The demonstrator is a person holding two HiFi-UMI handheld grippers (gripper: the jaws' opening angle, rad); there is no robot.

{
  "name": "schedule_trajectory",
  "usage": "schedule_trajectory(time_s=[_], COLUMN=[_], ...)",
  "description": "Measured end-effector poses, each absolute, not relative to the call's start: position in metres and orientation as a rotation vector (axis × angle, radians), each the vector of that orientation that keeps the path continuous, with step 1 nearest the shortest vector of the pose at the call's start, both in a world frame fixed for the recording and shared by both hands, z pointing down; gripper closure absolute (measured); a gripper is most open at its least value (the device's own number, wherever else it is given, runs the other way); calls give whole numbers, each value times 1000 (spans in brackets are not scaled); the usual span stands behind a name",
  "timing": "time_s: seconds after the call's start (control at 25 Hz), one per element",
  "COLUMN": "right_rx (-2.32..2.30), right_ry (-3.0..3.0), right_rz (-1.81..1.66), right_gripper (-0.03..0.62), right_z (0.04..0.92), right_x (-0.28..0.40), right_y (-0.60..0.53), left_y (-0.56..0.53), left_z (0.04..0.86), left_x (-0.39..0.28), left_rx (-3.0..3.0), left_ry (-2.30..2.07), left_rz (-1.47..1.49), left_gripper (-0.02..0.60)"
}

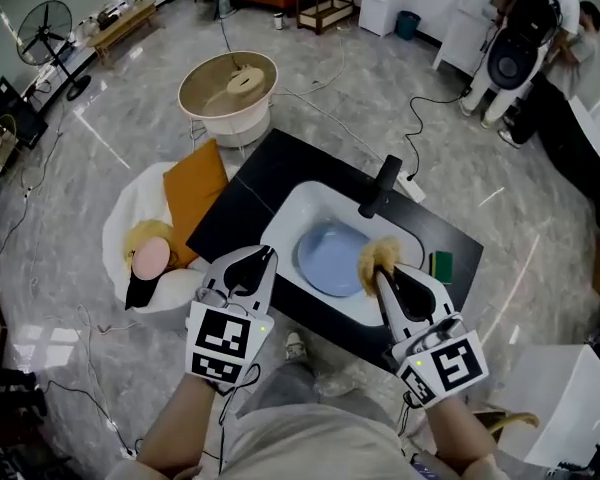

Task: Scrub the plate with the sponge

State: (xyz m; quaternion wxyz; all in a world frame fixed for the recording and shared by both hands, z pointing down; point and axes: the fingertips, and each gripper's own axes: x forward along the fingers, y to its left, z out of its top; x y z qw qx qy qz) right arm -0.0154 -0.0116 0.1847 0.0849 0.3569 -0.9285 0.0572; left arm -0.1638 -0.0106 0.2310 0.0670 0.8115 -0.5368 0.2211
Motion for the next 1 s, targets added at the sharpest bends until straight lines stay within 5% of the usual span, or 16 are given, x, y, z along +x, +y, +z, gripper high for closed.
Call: schedule_trajectory(time_s=[0.2,0.28,0.48,1.0], right_rx=[1087,1090,1095,995], right_ry=[-2689,-2652,-2570,-2405], right_rz=[222,256,350,530], right_gripper=[540,540,540,540], right_z=[229,249,298,438], right_x=[-37,-38,-31,-3], right_y=[-43,-49,-60,-99], left_y=[-55,-66,-84,-127], left_z=[279,300,351,491], left_x=[-172,-168,-154,-122], left_rx=[2440,2417,2357,2162], left_ry=[-1443,-1366,-1225,-1068], left_rz=[709,707,750,958], left_gripper=[544,462,424,411])
